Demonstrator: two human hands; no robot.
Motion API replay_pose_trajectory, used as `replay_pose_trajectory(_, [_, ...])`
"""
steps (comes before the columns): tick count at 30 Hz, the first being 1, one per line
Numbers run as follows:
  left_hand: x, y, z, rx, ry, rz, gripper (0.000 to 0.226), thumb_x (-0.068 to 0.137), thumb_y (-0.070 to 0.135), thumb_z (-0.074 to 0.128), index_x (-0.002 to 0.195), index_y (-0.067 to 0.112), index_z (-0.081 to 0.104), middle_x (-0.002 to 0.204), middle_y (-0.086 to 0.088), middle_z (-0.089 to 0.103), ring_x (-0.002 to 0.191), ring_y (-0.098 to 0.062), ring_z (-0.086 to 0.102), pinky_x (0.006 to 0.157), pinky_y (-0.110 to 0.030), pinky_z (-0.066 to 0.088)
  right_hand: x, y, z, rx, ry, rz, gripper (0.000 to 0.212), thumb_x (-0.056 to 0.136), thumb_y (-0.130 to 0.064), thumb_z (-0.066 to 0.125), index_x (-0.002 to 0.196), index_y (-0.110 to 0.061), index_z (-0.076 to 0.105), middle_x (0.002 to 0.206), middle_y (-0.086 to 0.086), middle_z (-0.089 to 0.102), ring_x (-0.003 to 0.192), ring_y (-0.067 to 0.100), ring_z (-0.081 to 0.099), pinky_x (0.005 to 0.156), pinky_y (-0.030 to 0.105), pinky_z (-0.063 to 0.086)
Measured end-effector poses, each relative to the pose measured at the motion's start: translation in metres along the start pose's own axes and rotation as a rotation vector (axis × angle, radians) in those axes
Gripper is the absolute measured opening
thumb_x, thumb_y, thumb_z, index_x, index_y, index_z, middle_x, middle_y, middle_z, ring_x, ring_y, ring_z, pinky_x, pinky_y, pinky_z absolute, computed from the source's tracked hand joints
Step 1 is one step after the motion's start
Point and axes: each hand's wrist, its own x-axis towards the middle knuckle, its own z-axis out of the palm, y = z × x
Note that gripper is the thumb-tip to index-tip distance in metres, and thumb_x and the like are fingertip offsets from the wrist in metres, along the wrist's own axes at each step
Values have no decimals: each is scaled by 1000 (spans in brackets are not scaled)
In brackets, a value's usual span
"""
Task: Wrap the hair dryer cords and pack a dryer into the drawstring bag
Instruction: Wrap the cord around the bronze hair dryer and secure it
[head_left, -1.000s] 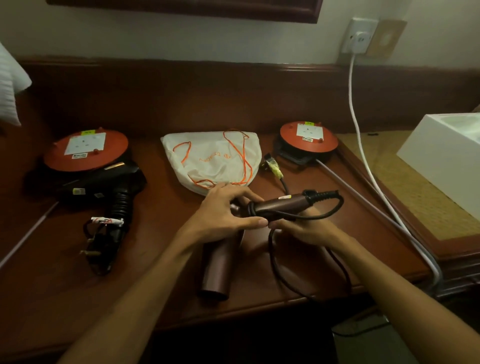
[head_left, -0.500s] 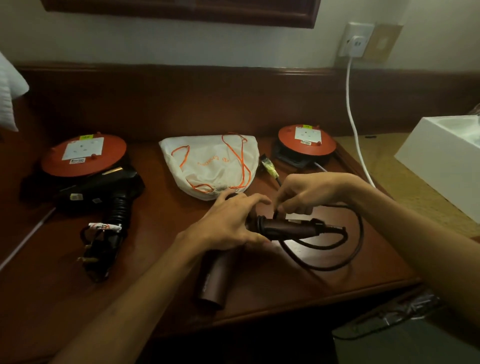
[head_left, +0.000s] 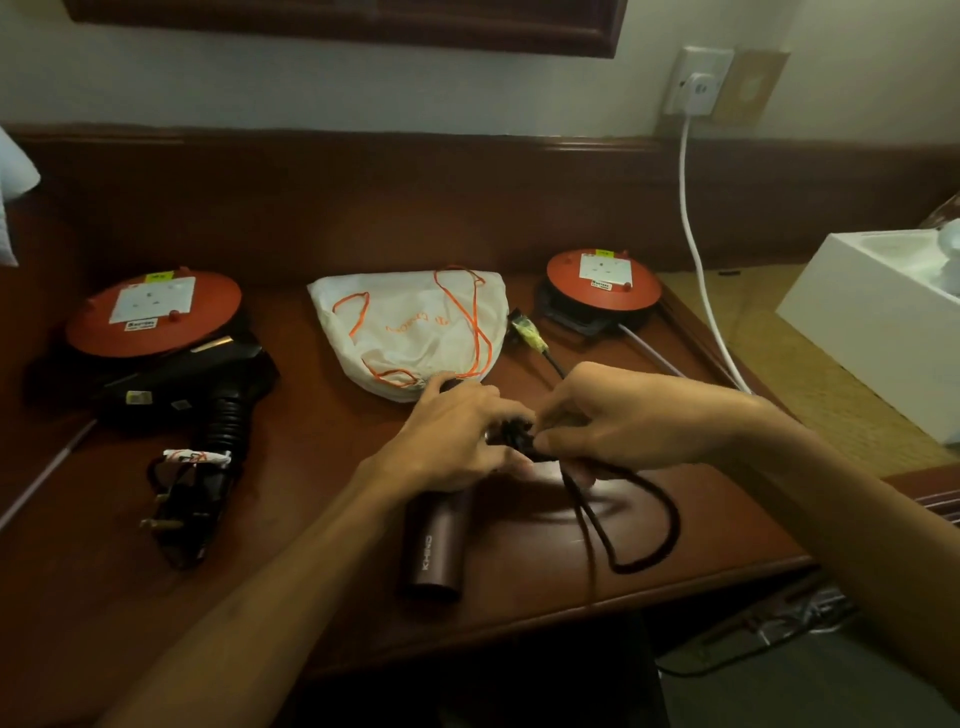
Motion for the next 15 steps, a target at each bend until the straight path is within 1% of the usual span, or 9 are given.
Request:
replay_pose_trajectory(2, [-1,-3,0,-63,49,-15,45,71,67,74,114,54,66,86,18,55,98,-5,50,112,-45,26,-13,3,13,19,77,-25,22,101,-20,56,99,-8,74,74,9,71,60,22,62,56,32,48])
replay_pose_trajectory(3, [-3,-5,-2,-130,75,-21,56,67,66,75,119,48,70,89,17,61,96,-7,55,108,-44,32,-18,7,24,58,112,-47,21,101,-21,56,104,-10,74,74,10,71,62,25,62,57,36,49])
replay_pose_trajectory(5, [-6,-10,-5,-285,117,-18,61,60,59,79,117,37,75,88,9,71,85,-12,63,91,-44,49,-24,14,46,161,170,-95,26,103,-18,54,123,-25,70,73,10,69,62,23,63,62,42,52])
replay_pose_trajectory(6, [-7,-11,-6,-350,130,-20,59,60,51,84,116,33,77,85,6,73,79,-12,66,82,-44,55,-26,19,54,194,197,-114,35,104,-16,53,131,-34,65,74,9,68,61,22,63,65,43,54])
replay_pose_trajectory(7, [-7,-13,-7,-402,141,-38,56,61,41,90,115,30,77,84,4,74,76,-11,68,79,-44,58,-26,24,62,225,225,-130,40,105,-15,51,135,-40,62,72,7,67,58,21,62,63,42,56])
replay_pose_trajectory(9, [-9,-14,-9,-491,152,-99,55,63,25,95,116,26,78,84,2,76,75,-9,71,81,-44,60,-22,37,74,258,280,-148,44,105,-14,50,137,-44,59,65,-2,63,54,17,56,57,38,51])
replay_pose_trajectory(12, [-13,-15,-12,-562,136,-129,53,63,22,95,114,26,79,86,0,77,81,-17,74,86,-41,60,-10,57,86,226,346,-130,42,103,-18,58,134,-46,62,87,-2,74,76,21,63,73,39,52])
replay_pose_trajectory(13, [-14,-14,-12,-567,133,-129,52,63,25,96,112,27,79,88,0,77,83,-19,74,85,-38,61,-6,63,89,244,349,-124,39,101,-18,61,132,-42,65,91,-8,75,76,17,64,72,34,53])
replay_pose_trajectory(15, [-16,-12,-12,-576,144,-117,48,64,30,96,109,28,80,90,1,76,87,-17,72,81,-31,60,3,71,93,290,350,-124,29,97,-17,67,123,-29,74,88,-21,74,70,9,63,66,23,50])
